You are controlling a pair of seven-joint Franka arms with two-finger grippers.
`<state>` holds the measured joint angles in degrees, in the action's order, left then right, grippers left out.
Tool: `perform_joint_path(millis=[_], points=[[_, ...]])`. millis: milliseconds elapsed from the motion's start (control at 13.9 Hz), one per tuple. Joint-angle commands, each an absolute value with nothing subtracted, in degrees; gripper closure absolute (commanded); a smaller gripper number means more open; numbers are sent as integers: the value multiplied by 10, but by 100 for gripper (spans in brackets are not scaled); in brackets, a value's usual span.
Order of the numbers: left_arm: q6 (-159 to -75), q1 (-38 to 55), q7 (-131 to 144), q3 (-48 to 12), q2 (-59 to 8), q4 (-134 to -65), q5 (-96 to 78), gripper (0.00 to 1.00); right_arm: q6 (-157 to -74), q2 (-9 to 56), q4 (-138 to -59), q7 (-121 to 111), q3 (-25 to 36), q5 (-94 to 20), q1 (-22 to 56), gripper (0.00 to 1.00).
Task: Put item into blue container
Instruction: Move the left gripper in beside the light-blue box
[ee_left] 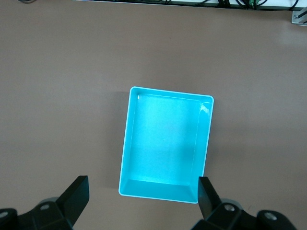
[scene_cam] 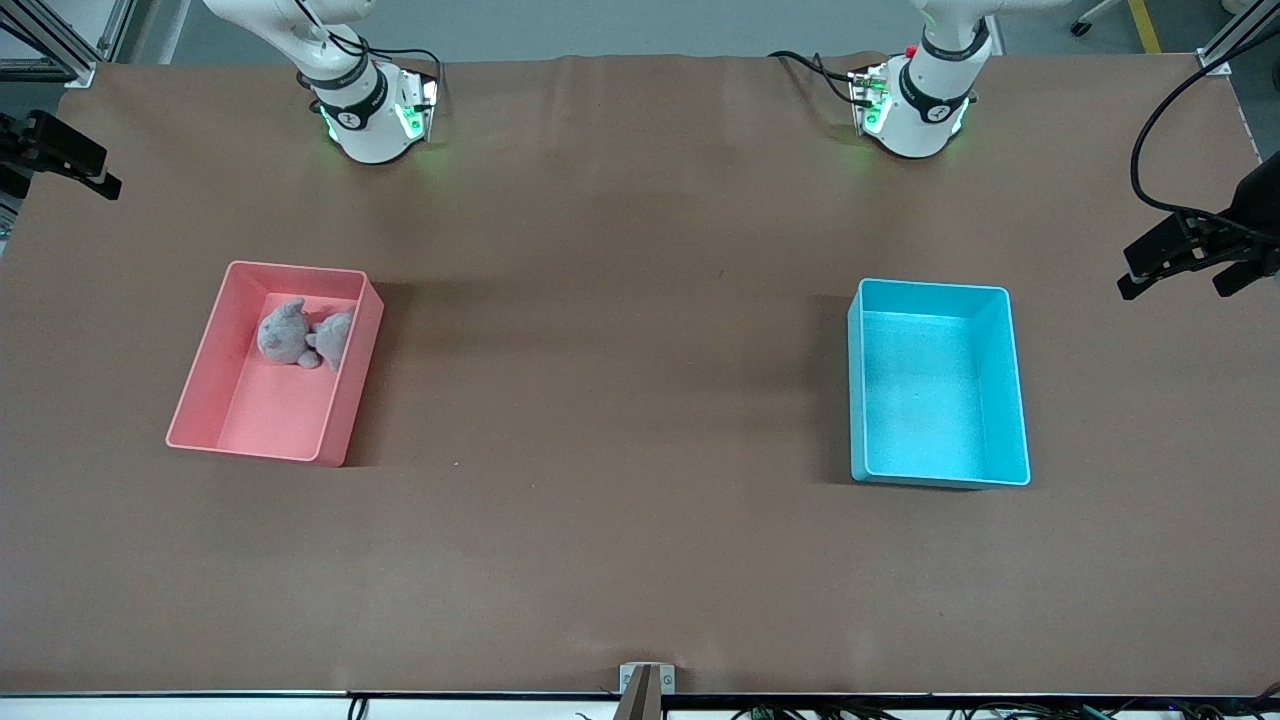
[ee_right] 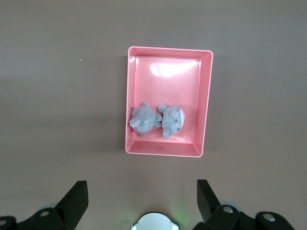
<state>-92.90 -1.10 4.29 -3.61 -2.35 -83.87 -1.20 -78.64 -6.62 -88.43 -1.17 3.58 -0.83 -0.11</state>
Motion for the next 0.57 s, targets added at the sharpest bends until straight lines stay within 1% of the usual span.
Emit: perform_joint_path(millis=[0,502], points=[[-919,-10,38,-33,-20,-834,-16,0,-781,-74,-887,-1,34,-5,1,0],[-919,-10,36,-33,-23,-835,-20,0,-781,-75,-888,-1,33,-4,2,0]])
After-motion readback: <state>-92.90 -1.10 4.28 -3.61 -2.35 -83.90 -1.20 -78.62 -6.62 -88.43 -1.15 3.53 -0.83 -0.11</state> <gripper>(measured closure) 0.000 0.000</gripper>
